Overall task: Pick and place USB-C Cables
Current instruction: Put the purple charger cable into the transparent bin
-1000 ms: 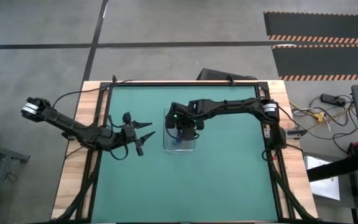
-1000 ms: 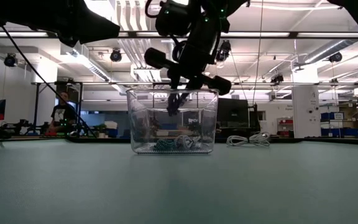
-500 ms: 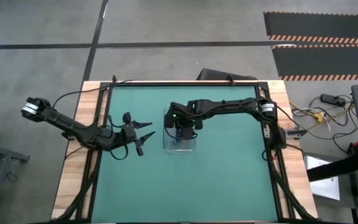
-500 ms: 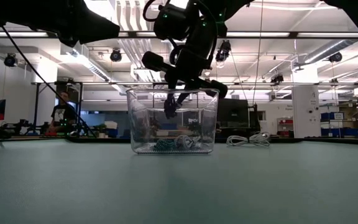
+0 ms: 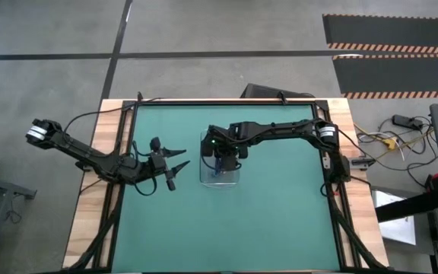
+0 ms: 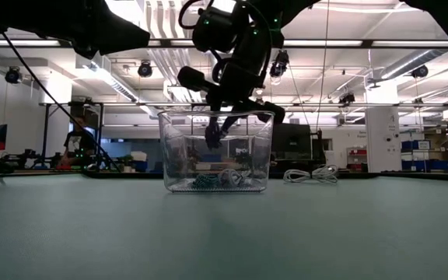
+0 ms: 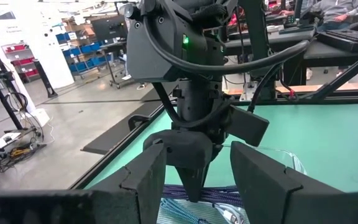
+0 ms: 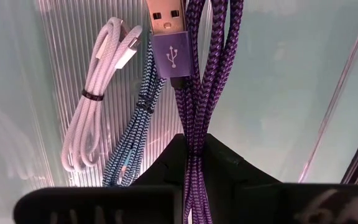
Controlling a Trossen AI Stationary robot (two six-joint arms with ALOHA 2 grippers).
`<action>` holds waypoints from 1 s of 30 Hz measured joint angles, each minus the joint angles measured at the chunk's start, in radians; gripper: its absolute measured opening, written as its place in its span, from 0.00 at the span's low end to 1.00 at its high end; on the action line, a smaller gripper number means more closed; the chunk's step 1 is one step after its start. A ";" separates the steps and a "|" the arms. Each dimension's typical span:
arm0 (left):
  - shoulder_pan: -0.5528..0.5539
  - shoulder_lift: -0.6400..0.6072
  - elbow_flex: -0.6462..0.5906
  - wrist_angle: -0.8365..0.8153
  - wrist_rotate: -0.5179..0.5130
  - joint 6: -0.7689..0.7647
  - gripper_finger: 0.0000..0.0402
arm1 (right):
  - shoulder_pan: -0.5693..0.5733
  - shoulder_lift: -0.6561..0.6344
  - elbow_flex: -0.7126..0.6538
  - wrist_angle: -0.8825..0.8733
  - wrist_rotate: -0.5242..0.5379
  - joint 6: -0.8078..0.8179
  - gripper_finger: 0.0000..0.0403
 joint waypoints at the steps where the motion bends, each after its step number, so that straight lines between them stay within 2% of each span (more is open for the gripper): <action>1: 0.000 0.000 0.000 0.000 0.000 0.000 0.41 | 0.000 0.000 0.000 0.000 -0.001 0.008 0.05; 6: 0.000 0.000 0.000 0.000 0.000 0.000 0.41 | 0.000 0.000 -0.001 0.012 -0.041 0.065 0.05; 15: 0.000 0.000 0.000 0.000 0.000 0.000 0.41 | 0.000 0.000 -0.001 0.065 -0.050 0.107 0.05; 30: 0.000 0.000 0.000 0.000 0.000 0.000 0.41 | 0.000 -0.001 -0.041 0.120 -0.050 0.111 0.05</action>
